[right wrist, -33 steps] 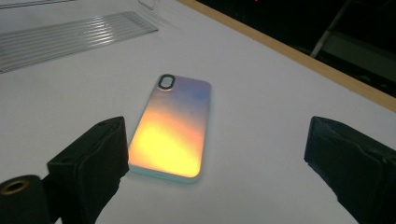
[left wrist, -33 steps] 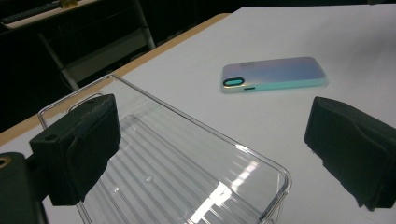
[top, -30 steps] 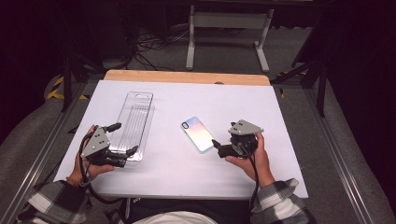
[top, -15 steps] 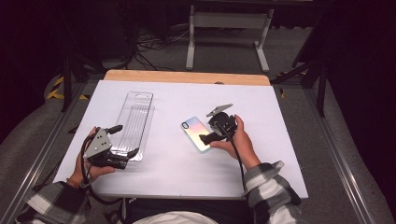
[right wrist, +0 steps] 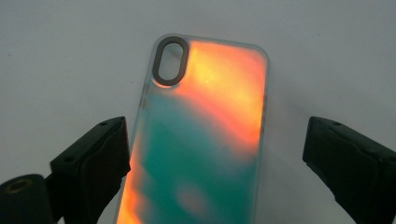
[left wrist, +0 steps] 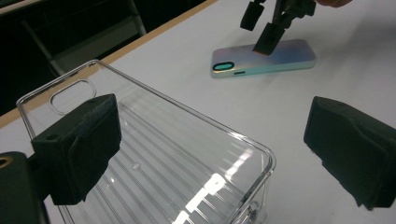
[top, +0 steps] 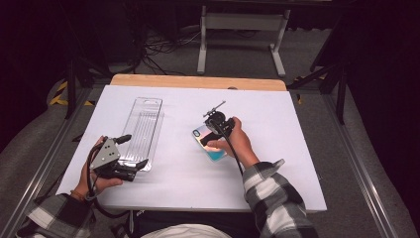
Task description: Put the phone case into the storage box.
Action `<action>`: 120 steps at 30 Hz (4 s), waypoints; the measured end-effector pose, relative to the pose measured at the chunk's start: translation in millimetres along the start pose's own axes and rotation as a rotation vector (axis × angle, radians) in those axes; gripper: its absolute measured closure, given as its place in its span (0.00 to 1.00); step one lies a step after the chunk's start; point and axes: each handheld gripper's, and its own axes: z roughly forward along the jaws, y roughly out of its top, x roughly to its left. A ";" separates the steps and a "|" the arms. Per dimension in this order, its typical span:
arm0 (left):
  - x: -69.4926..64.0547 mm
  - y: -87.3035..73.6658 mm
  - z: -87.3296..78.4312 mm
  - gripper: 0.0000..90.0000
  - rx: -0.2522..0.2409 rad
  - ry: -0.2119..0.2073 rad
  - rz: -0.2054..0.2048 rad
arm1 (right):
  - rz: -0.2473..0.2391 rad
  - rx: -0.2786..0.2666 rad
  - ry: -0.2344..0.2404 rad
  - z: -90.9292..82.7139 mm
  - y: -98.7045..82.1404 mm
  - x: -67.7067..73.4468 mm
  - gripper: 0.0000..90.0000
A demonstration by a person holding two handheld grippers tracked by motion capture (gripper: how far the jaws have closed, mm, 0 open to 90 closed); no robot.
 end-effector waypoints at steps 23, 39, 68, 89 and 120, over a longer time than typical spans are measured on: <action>-2.2 -0.7 2.6 0.06 0.018 -0.017 0.006 | 0.035 0.091 0.012 31.1 15.8 1.6 0.07; -2.2 -0.8 4.0 0.06 0.023 -0.033 0.000 | 0.063 0.079 0.006 27.8 16.0 1.9 0.18; 2.5 0.8 0.1 0.06 -0.007 -0.029 -0.045 | 0.081 -0.094 -0.008 3.0 11.4 3.6 0.19; 14.9 32.2 13.0 0.14 -0.092 -0.040 -0.175 | 0.053 -0.452 -0.116 -48.5 -22.9 26.7 0.19; 0.4 90.8 79.6 0.42 -0.124 -0.132 -0.303 | -0.044 -0.694 -0.244 -66.6 -36.5 71.3 0.19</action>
